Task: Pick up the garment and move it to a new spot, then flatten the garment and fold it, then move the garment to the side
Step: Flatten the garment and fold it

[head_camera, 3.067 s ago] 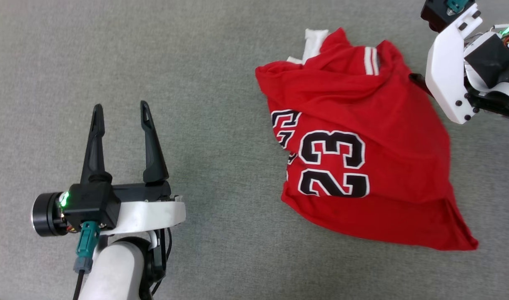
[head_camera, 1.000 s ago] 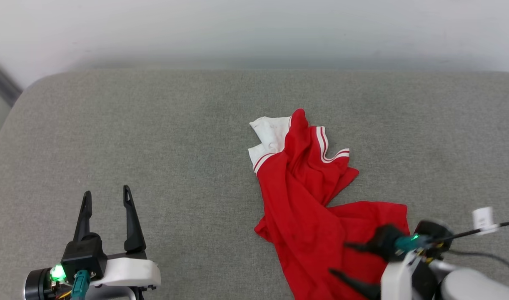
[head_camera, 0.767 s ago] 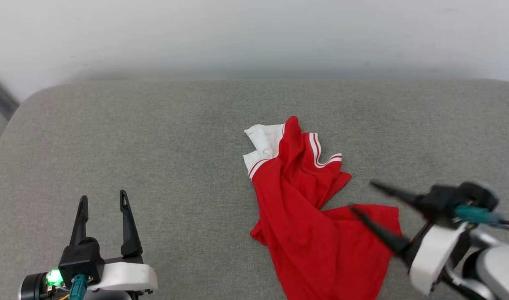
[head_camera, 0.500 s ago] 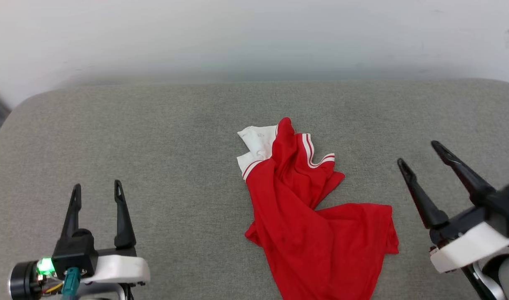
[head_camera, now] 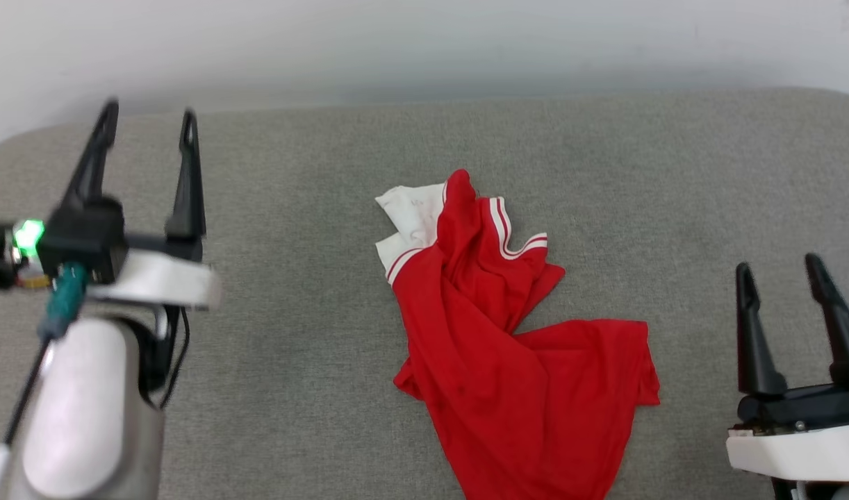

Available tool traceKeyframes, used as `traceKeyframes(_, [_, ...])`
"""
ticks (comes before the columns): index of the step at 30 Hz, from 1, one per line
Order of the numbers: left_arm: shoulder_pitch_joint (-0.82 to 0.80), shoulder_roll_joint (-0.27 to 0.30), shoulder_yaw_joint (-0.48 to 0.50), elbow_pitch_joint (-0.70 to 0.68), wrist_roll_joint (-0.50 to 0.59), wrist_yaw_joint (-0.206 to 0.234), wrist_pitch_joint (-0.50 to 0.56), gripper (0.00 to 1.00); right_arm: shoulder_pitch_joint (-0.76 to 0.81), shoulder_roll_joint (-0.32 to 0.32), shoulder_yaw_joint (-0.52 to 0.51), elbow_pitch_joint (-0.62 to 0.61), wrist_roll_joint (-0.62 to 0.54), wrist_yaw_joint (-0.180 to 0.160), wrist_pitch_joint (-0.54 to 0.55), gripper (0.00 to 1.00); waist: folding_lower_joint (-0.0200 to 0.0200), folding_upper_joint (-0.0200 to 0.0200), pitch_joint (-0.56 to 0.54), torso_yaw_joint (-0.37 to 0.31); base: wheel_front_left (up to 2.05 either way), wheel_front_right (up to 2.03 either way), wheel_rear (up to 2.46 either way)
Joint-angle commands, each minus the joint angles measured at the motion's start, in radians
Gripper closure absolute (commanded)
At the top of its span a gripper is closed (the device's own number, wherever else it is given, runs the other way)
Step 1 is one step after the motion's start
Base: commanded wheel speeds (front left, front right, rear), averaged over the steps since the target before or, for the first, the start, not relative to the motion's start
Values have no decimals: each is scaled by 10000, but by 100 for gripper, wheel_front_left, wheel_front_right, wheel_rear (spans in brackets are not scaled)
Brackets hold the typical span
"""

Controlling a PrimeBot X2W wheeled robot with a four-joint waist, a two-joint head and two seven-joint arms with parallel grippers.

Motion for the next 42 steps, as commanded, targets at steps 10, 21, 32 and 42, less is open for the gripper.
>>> traceKeyframes(10, [-4154, 1236, -1801, 1725, -1, -909, 2504, 0, -397, 519, -327, -894, -150, -7, -22, 0, 0, 0, 1250, -568, 0, 0, 0])
traceKeyframes(21, [-7563, 2409, -7143, 3534, -5212, -939, 7373, 0, -906, 647, -3, -1228, -422, -7, -24, 0, 0, 0, 2228, -989, 0, 0, 0])
traceKeyframes(32, [-9612, 3007, -10246, 4535, -8209, -941, 10798, 0, -1817, 672, 472, -1155, -268, -7, -24, 0, 0, 0, 3469, -1818, 0, 0, 0])
traceKeyframes(42, [-9723, 3257, -12318, 5133, -9340, -941, 12120, 0, -2265, 673, 699, -1054, 42, -7, -25, 0, 0, 0, 4059, -2249, 0, 0, 0])
